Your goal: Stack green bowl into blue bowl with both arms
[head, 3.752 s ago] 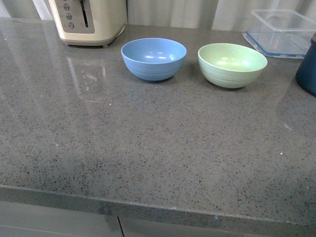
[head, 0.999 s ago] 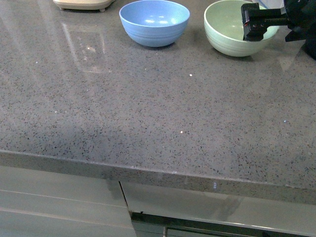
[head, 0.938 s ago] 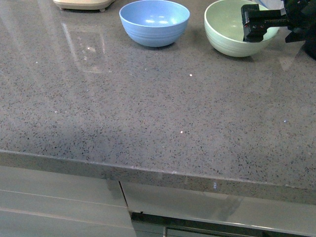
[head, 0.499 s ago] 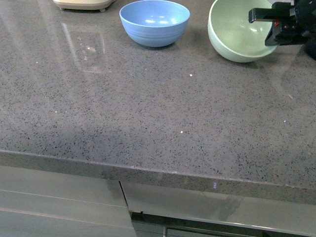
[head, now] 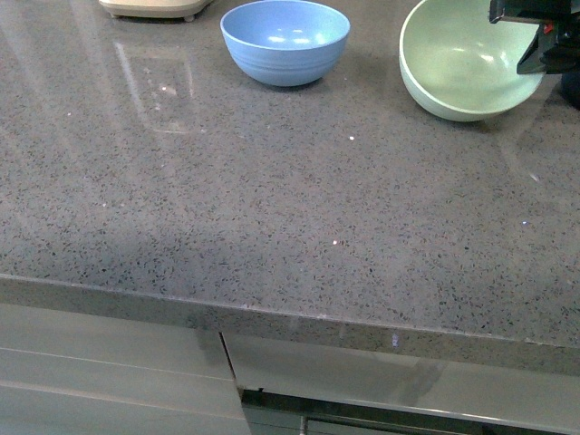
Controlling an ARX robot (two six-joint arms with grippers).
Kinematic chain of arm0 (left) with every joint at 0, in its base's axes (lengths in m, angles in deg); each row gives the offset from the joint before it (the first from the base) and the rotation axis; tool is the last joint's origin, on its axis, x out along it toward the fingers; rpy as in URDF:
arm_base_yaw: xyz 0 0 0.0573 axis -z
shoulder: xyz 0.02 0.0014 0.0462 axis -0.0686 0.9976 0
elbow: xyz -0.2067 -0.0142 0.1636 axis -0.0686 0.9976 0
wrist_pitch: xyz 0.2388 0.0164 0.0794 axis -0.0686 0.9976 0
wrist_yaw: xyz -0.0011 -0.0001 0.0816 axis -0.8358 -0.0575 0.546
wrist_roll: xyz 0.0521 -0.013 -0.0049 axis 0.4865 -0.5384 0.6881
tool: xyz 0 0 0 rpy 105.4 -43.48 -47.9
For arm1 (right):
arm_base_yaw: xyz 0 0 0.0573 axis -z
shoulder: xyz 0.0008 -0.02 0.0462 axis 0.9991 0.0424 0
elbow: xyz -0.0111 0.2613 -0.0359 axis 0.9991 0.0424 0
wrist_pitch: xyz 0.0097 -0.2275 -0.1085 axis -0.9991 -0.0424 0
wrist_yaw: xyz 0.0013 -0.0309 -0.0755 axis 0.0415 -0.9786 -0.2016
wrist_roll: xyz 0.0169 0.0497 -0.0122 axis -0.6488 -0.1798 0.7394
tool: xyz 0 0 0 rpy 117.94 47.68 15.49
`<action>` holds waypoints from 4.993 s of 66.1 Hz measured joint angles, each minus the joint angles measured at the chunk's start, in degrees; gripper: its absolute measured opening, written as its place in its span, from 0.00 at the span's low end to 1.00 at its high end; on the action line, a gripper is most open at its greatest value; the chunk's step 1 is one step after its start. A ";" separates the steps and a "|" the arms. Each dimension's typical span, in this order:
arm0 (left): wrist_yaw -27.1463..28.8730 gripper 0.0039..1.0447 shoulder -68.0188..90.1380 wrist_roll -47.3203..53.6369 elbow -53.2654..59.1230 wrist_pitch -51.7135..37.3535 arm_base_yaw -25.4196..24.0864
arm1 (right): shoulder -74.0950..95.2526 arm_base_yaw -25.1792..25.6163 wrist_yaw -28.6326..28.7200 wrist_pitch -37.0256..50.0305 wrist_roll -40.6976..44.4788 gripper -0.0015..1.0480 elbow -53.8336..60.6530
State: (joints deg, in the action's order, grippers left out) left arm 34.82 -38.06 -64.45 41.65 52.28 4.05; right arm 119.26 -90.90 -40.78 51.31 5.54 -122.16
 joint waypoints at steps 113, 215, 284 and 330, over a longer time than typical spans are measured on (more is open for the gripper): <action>0.00 0.94 0.00 -0.02 0.00 0.00 0.00 | 18.18 -13.77 3.37 -29.14 9.77 0.01 -50.56; 0.02 0.94 0.00 -0.02 0.00 0.00 0.00 | 22.29 -16.00 4.59 -24.41 7.30 0.65 -50.58; -0.02 0.94 0.00 -0.02 0.00 0.00 0.00 | -28.39 4.83 5.51 -4.92 2.60 0.90 10.27; 0.00 0.94 0.00 -0.02 0.00 0.00 0.00 | -49.09 3.39 -0.33 54.66 4.92 0.01 57.11</action>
State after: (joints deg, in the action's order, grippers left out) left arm 34.82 -38.06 -64.48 41.65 52.28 4.05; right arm 70.17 -87.52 -41.10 105.97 10.46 -65.05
